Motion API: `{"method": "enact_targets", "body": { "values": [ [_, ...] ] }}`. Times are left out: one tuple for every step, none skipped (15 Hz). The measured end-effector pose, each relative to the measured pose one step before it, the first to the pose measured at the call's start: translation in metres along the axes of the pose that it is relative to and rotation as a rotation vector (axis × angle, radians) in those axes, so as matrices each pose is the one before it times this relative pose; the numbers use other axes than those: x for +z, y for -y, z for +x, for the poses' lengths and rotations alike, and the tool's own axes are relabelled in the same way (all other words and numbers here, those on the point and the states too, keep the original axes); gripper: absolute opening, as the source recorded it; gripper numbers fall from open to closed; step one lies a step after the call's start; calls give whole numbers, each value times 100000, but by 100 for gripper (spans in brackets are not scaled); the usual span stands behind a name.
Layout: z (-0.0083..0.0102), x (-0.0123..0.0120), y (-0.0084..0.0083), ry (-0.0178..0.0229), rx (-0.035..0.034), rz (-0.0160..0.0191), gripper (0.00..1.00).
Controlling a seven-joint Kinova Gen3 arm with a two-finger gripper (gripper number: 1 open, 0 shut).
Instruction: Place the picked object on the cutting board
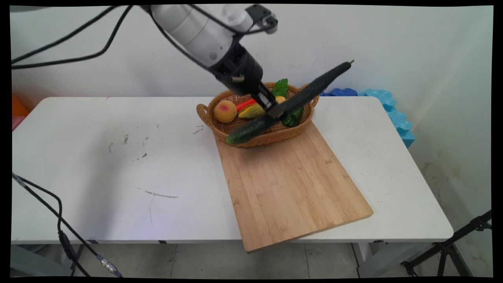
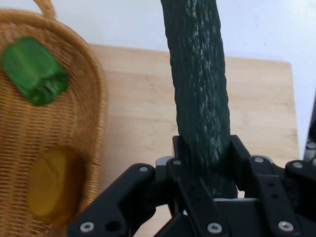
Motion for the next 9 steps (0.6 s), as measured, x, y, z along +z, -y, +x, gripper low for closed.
{"method": "enact_targets", "body": {
  "values": [
    [-565,516,-546,733,-145,-617,0],
    [-528,499,-479,642,-83,-494,0],
    [-432,496,-345,593,2,-258,0],
    [-470,621,-336,561,34,-176,0],
    [-399,677,-245,507,66,-1,0],
    [-319,558,-191,411,50,34,0],
    [-316,645,-140,350,113,314,0],
    [-251,657,-85,309,117,398,0],
    [-179,585,-25,206,29,375,0]
  ]
}}
